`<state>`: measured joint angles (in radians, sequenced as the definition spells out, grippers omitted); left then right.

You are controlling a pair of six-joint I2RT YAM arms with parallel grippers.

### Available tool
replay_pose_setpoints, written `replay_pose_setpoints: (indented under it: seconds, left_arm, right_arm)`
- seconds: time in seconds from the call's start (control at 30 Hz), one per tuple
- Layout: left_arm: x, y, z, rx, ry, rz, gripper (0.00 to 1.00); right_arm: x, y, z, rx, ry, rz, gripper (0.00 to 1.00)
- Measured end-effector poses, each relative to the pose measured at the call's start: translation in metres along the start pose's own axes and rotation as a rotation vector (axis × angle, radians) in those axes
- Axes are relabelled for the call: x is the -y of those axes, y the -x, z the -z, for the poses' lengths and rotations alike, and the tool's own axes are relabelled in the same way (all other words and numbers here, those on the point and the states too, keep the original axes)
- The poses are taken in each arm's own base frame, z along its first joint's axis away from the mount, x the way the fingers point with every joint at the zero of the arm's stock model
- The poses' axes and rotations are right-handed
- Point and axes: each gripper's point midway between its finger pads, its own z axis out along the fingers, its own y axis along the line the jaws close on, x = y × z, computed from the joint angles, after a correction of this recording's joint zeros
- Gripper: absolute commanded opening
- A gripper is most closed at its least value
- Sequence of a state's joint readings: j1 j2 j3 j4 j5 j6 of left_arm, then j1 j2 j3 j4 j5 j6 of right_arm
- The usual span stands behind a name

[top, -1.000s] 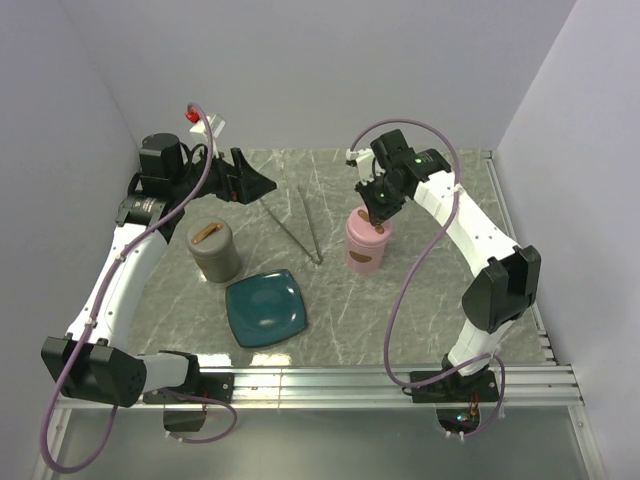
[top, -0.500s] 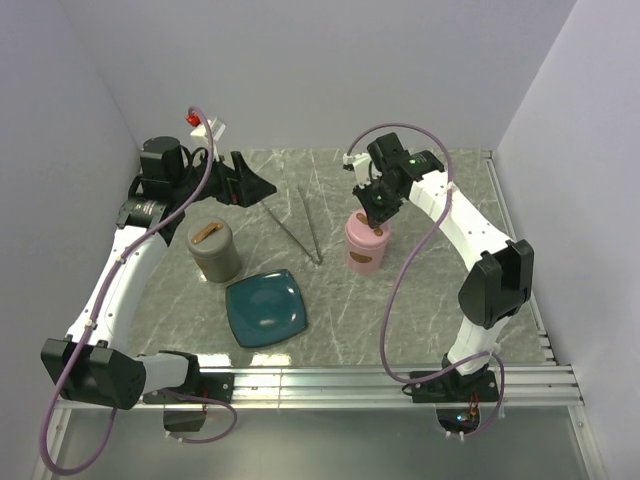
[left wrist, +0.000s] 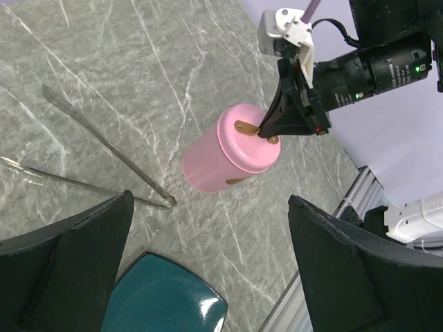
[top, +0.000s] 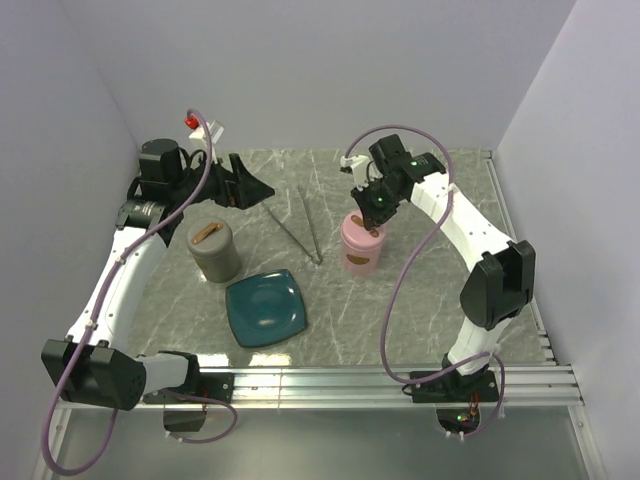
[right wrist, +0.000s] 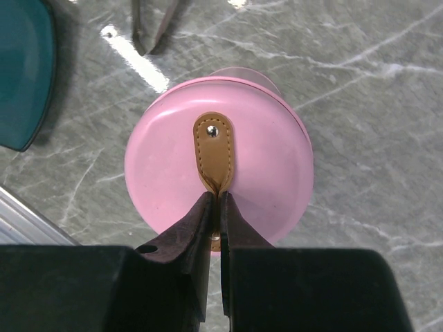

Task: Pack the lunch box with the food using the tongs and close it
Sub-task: Close the box lid on the packing box.

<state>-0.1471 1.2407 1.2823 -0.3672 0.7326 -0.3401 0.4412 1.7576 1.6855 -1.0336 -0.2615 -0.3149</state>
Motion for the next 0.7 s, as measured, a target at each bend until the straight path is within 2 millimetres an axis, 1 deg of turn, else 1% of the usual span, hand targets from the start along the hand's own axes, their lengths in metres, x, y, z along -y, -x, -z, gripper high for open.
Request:
replay_pose_setpoints:
  seconds: [0.13,0.33,0.57,0.7]
  left_arm:
    - [-0.005,-0.001,0.002,0.000,0.009,0.008,0.99]
    - [-0.009,-0.010,0.002,-0.013,0.016,0.033,0.99]
    - [-0.007,-0.009,0.006,-0.008,0.021,0.032,0.99]
    - [-0.006,-0.012,0.010,-0.006,0.023,0.018,0.99]
  right_arm:
    - [-0.009,-0.001,0.000,0.009,0.055,0.022,0.00]
    - [-0.028,-0.007,0.000,0.012,0.141,0.053,0.00]
    - [-0.064,-0.016,0.001,-0.006,0.246,0.109,0.00]
    - [-0.076,-0.019,0.002,-0.010,0.281,0.119,0.00]
